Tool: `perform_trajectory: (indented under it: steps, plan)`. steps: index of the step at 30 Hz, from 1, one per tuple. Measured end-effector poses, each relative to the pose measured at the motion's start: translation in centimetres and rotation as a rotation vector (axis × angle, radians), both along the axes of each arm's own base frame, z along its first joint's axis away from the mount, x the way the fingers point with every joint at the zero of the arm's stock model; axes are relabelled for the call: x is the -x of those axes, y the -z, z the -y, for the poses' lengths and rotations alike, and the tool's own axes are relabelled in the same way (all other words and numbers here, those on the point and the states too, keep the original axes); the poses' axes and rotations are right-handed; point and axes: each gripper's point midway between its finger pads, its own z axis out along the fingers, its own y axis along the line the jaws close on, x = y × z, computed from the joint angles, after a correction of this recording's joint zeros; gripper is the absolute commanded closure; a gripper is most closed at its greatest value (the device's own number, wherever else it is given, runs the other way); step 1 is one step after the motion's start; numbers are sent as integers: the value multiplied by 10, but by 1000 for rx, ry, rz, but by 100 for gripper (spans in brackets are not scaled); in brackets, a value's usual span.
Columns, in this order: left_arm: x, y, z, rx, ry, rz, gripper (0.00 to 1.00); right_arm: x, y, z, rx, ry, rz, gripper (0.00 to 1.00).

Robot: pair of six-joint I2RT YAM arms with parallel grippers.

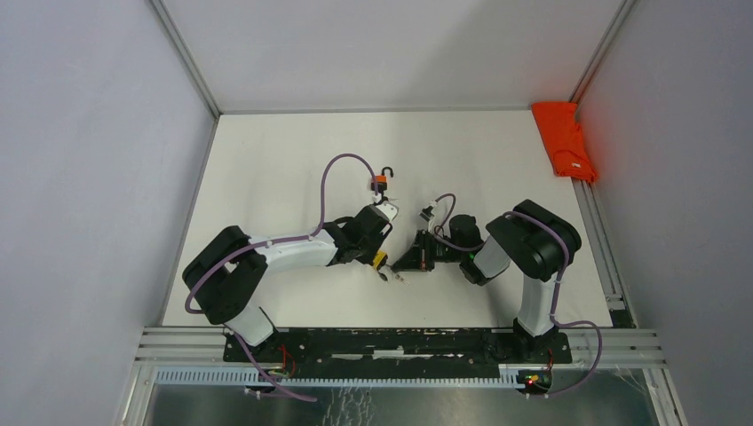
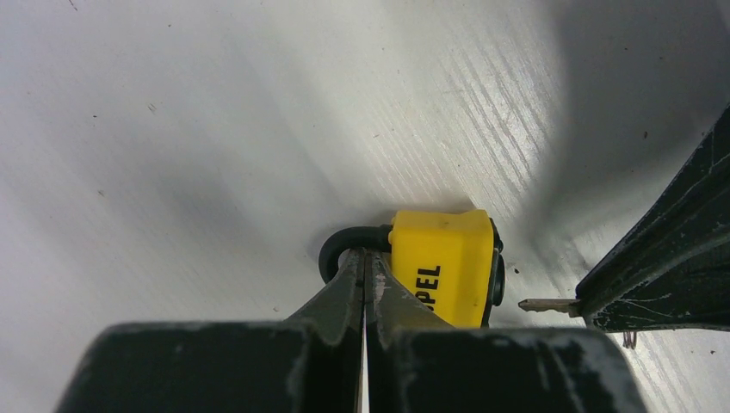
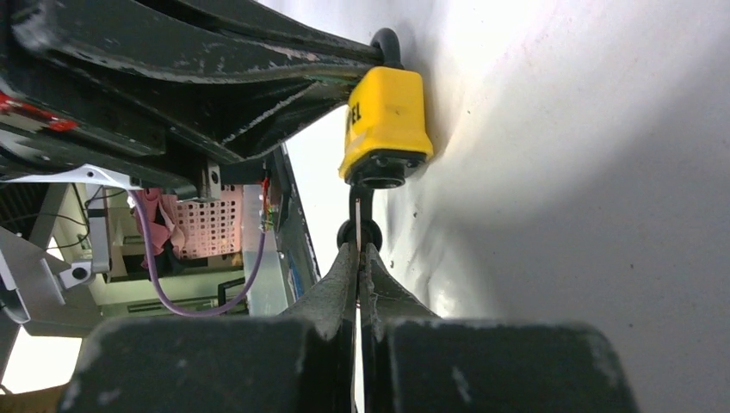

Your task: Unlock with the key

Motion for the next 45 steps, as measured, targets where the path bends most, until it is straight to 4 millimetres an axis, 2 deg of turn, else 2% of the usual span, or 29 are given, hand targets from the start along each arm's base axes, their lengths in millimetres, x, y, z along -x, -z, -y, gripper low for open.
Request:
perform_trajectory:
  steps: [5, 23, 45]
  plan:
    - [0, 0, 0, 0, -2, -1, 98, -3, -3, -2, -23, 17, -9, 100]
    - [1, -3, 0, 10, -11, -1, 98, -6, 10, -2, -1, 46, -60, 100]
    - [1, -3, 0, 12, -12, 0, 98, -12, 9, -8, -13, 43, -67, 100]
